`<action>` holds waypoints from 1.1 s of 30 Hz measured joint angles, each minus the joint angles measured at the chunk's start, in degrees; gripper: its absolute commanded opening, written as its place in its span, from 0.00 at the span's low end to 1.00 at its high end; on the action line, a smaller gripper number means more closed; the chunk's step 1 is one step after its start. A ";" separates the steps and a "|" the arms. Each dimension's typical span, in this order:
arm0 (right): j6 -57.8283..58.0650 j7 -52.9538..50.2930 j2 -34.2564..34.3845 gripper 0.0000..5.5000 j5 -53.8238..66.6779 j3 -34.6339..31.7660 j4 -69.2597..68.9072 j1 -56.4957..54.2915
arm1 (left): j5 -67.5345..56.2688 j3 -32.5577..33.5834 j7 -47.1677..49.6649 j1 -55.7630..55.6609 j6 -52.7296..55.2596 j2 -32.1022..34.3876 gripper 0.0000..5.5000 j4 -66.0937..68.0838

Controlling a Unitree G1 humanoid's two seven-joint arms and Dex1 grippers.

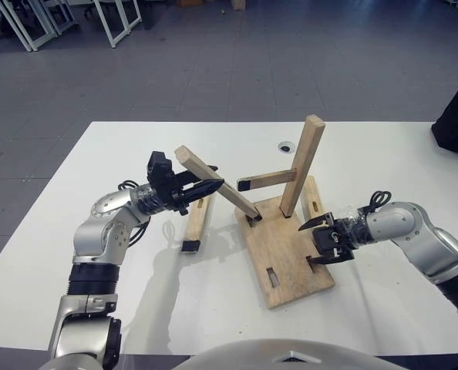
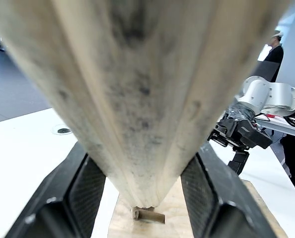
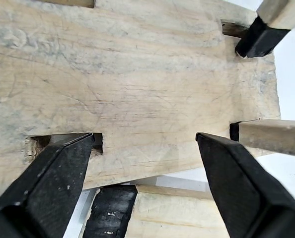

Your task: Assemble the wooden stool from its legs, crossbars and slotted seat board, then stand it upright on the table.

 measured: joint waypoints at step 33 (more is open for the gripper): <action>3.74 -2.71 1.62 0.69 -4.49 -0.72 -4.35 2.44 | 6.33 -12.91 -1.15 -15.25 15.61 7.10 0.38 0.05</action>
